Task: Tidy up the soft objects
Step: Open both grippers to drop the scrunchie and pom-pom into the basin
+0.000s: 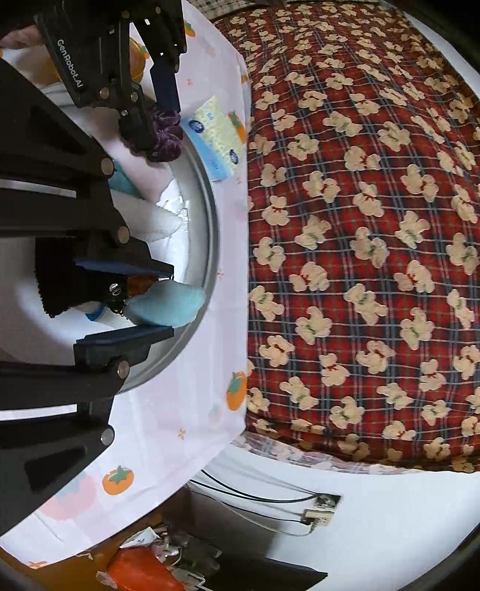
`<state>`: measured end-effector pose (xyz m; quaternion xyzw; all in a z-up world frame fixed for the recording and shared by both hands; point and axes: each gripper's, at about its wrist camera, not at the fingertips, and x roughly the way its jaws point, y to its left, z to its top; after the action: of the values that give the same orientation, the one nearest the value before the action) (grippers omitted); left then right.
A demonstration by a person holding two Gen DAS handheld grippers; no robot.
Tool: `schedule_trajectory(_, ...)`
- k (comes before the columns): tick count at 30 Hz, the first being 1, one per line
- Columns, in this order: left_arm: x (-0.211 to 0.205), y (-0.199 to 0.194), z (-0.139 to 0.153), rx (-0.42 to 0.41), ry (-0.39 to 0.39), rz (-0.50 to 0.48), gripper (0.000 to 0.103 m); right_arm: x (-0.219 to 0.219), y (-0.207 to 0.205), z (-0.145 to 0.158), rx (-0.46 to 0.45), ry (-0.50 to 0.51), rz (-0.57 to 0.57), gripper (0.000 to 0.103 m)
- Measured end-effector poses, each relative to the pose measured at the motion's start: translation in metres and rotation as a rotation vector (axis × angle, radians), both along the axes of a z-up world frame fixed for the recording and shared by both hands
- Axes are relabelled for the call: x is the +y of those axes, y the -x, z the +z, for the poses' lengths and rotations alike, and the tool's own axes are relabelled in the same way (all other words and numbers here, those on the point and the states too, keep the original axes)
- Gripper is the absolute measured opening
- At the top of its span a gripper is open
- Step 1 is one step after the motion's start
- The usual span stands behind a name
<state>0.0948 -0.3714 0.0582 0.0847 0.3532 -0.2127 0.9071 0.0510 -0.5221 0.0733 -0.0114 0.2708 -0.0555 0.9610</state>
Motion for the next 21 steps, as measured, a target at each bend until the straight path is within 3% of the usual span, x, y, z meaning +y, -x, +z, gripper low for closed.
schedule_trajectory(4,-0.005,0.000,0.000,-0.001,-0.012,0.001,0.046,-0.006,0.002,-0.003,-0.006,-0.026,-0.005,0.033)
schedule_trajectory(7,-0.006,0.001,0.001,-0.011,-0.016,0.002,0.057,-0.006,0.003,-0.003,-0.013,-0.024,-0.005,0.034)
schedule_trajectory(11,-0.004,0.005,0.005,-0.036,-0.014,0.008,0.067,-0.006,0.008,0.000,-0.038,-0.027,-0.007,0.049)
schedule_trajectory(14,-0.001,0.011,0.009,-0.059,-0.009,0.009,0.068,-0.002,0.012,0.003,-0.049,-0.025,-0.005,0.050)
schedule_trajectory(17,0.008,0.021,0.016,-0.092,0.029,0.025,0.082,0.002,0.022,0.008,-0.077,-0.028,-0.005,0.052)
schedule_trajectory(21,0.025,0.039,0.021,-0.156,0.082,0.060,0.091,0.014,0.044,0.012,-0.138,-0.012,-0.007,0.067)
